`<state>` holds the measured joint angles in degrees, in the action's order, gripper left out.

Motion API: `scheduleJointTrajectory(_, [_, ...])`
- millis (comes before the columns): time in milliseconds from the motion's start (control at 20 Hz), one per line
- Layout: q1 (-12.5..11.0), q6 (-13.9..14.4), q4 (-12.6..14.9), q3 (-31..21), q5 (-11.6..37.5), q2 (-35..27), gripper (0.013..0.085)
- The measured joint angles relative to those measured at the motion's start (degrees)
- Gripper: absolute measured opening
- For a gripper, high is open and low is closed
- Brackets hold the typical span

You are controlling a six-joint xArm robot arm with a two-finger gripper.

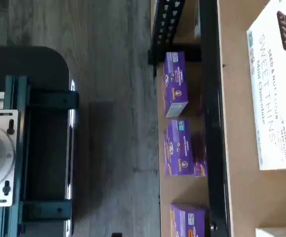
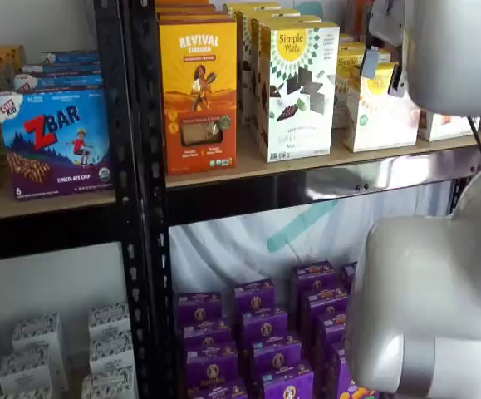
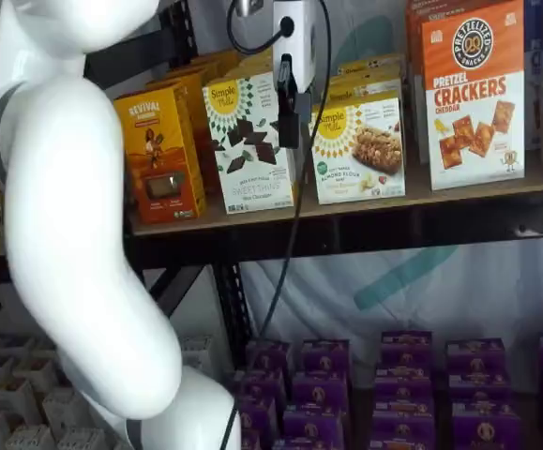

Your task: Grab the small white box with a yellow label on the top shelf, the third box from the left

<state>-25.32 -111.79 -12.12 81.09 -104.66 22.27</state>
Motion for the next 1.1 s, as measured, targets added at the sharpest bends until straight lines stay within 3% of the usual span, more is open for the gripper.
scheduleJointTrajectory(200, [0.6, 0.1, 1.6, -3.2, 2.1, 3.5, 0.0850])
scheduleJointTrajectory(650, [0.2, 0.0, 1.2, -5.2, 1.2, 6.4, 0.0850])
scheduleJointTrajectory(1100, [-2.8, -0.1, -6.7, -1.7, 1.2, 3.6, 0.0850])
